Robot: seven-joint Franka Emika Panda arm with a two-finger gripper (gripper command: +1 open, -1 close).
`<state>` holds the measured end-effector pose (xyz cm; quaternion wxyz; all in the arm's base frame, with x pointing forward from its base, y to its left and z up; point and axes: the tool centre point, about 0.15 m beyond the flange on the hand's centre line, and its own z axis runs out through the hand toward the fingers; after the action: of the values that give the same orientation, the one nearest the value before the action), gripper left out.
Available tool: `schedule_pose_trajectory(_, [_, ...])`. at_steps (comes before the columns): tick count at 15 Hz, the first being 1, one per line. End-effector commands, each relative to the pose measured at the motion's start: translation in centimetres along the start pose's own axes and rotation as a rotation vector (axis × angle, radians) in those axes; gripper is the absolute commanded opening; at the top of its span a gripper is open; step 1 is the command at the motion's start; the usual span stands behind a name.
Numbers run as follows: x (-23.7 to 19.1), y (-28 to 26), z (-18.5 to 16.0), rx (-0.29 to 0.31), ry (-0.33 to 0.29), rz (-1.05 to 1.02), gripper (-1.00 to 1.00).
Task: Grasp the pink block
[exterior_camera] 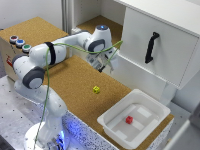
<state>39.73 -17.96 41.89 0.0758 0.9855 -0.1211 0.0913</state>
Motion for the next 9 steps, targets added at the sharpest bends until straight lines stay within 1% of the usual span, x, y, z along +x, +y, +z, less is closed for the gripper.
schedule_pose_trajectory(1, [3.4, 7.5, 5.0, 0.038, -0.067, -0.081, 1.00])
schedule_pose_trajectory(3, [4.2, 9.6, 6.6, 0.069, -0.073, -0.100, 1.00])
schedule_pose_trajectory(7, [4.3, 12.2, 8.1, 0.154, -0.079, -0.157, 1.00])
schedule_pose_trajectory(9, [4.2, 13.8, 8.7, 0.176, -0.081, -0.174, 1.00])
